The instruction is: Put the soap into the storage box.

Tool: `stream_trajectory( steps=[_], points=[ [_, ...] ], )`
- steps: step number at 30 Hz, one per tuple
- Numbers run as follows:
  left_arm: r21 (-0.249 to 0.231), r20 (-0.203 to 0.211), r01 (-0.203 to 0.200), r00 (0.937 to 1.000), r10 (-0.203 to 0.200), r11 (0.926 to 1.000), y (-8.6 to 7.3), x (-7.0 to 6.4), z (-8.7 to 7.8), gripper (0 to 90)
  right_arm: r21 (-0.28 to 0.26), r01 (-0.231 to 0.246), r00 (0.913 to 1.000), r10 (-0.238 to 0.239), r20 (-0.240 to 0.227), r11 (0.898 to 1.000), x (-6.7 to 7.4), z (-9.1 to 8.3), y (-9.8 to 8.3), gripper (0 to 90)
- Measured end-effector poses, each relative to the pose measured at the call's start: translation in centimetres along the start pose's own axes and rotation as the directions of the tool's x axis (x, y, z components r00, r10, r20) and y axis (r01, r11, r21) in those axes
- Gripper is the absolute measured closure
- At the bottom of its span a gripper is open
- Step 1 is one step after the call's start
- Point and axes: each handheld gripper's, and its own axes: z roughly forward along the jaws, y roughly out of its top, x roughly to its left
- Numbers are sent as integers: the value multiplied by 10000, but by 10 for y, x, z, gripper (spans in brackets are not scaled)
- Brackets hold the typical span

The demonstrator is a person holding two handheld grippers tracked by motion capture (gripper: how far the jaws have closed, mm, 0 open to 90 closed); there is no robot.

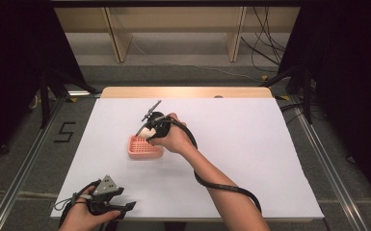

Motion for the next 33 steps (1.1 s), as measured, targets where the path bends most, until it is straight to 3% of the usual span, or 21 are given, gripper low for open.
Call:
stream_trajectory(
  steps=[21,33],
  points=[
    [-19,7,17,10000,-17,10000,0,0,0,323,112,69,9999,-67,-135,9999,2,8,5,505],
    [-65,94,70,9999,-69,10000,0,0,0,323,405,215,9995,-205,-247,9989,4,23,6,502]
  ],
)
